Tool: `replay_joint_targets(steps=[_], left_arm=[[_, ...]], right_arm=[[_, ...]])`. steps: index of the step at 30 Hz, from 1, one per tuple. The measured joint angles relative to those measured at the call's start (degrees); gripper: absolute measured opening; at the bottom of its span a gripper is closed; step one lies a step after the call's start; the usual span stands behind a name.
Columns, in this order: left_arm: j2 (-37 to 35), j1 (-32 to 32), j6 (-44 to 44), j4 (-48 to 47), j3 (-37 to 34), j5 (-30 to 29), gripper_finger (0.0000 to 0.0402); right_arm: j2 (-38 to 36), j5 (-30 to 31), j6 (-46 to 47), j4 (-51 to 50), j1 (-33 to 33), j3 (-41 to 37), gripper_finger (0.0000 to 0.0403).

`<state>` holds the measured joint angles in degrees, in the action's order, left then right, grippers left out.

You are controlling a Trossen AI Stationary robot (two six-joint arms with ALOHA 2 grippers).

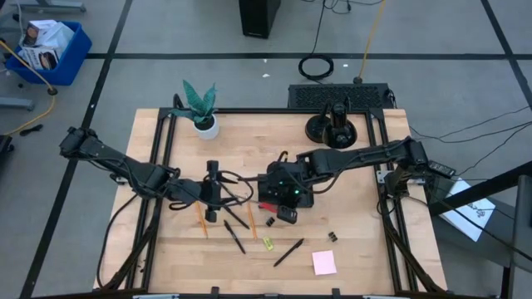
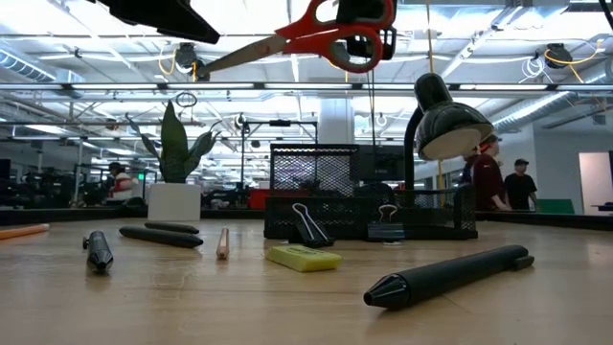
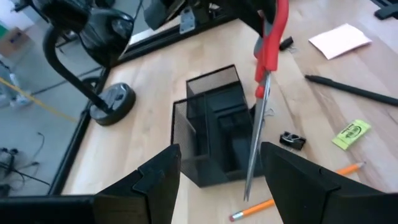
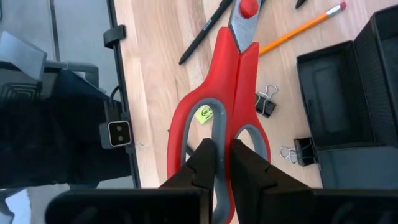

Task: Pick and place office supplies into organizer
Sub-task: Put the orange scissors into the black desk organizer

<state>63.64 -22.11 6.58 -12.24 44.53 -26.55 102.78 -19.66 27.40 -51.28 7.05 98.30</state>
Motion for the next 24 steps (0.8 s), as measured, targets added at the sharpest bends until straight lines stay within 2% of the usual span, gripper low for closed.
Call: replay_joint_targets(steps=[24], left_arm=[[2.37, 0.2, -4.15, -2.52, 0.07, 1.27, 0.0227]], right_arm=[[-0.07, -0.15, -0.87, 3.62, -0.33, 0.0, 0.0019]])
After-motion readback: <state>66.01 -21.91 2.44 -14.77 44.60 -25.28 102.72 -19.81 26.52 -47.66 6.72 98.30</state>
